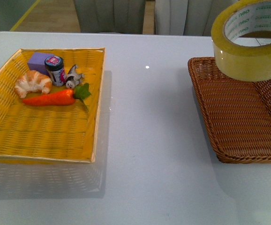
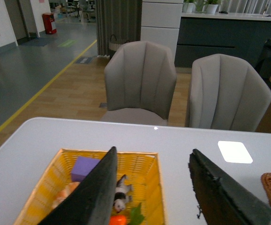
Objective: Move tape to another basket
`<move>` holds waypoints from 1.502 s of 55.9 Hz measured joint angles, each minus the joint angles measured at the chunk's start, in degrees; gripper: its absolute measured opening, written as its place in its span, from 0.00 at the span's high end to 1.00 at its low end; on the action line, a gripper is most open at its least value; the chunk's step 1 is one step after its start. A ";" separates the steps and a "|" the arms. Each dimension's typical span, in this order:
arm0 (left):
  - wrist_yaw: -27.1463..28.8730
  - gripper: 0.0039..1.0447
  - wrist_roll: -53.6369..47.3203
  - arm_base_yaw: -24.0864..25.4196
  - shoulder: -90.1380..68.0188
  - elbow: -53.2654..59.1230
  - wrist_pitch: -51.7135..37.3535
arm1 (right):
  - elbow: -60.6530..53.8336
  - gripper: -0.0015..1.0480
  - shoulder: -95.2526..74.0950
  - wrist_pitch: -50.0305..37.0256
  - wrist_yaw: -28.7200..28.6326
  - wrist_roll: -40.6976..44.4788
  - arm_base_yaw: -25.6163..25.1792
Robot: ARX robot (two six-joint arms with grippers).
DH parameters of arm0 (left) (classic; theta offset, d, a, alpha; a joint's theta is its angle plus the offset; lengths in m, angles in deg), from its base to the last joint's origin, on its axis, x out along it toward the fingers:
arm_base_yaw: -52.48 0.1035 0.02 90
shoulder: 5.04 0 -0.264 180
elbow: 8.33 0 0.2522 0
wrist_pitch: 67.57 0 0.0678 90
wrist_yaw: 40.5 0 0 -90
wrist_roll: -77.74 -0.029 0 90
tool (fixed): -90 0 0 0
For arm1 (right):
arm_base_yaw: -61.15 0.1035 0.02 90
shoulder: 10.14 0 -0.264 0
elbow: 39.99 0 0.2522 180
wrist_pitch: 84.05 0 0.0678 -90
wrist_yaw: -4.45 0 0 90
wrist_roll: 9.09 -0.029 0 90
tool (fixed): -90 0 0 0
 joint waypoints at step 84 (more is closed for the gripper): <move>-24.98 0.99 -1.92 25.24 56.13 25.16 30.84 | 32.54 0.25 -45.94 9.01 4.37 -3.56 -10.19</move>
